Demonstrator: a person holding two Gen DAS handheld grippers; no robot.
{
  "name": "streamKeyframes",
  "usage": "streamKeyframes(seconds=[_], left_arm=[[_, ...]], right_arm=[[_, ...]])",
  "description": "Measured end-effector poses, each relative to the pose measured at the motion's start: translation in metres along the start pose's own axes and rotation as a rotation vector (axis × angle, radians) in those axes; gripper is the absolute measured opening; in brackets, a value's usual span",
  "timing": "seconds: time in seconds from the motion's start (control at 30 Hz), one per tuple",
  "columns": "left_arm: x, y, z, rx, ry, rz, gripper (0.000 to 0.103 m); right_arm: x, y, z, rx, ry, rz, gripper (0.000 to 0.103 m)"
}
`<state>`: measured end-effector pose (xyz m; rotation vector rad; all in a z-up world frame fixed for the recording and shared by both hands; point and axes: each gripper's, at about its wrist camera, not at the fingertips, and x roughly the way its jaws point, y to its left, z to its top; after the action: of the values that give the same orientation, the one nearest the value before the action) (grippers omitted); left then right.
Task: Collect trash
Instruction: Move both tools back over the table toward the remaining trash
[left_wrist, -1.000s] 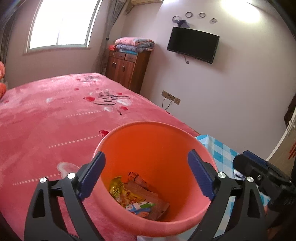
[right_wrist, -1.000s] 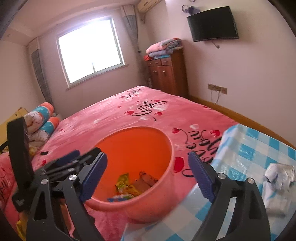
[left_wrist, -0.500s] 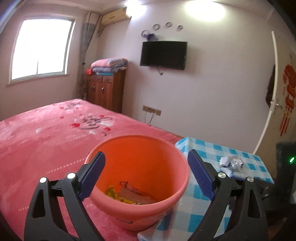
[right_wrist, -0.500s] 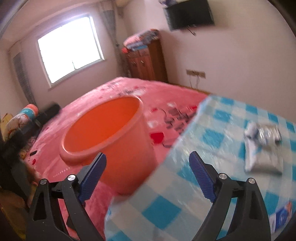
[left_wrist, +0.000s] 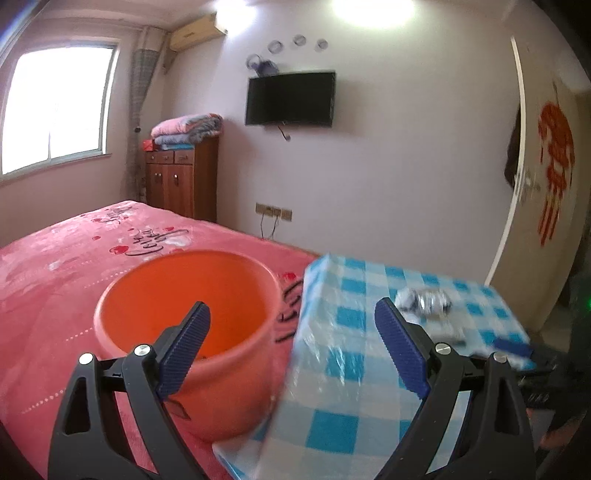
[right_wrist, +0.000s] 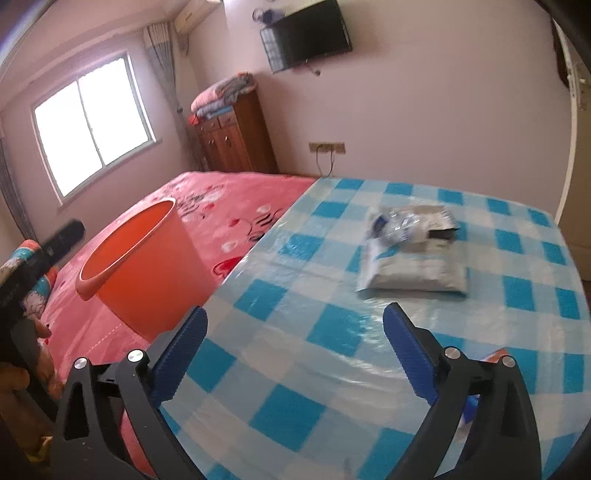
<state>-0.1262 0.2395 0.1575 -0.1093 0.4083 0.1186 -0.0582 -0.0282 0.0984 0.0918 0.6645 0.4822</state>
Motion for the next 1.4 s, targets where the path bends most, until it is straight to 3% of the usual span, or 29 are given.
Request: streamKeyframes(seconds=[0.3,0.73,1.03,1.3,1.4], left_arm=[[0.023,-0.053,-0.026,0.07,0.15,-0.093,0.091],[0.037,-0.104,-0.025,0.181,0.174,-0.137,0.091],[0.057,-0.131,-0.025,0.187,0.22,-0.181,0.091],[0.103,-0.16,-0.024,0.155,0.295,-0.235,0.091],[0.13,-0.172,-0.019,0.141,0.298,-0.221,0.091]], right_arm=[[-0.03,-0.044,-0.008,0.034,-0.047,-0.063,0.098],[-0.05,-0.109,-0.032,0.171,-0.027,-0.109,0.098],[-0.054,-0.145,-0.049,0.268,0.014,-0.131,0.098],[-0.056,-0.177,-0.062,0.354,0.043,-0.14,0.098],[-0.057,-0.188,-0.069,0.368,0.061,-0.156,0.098]])
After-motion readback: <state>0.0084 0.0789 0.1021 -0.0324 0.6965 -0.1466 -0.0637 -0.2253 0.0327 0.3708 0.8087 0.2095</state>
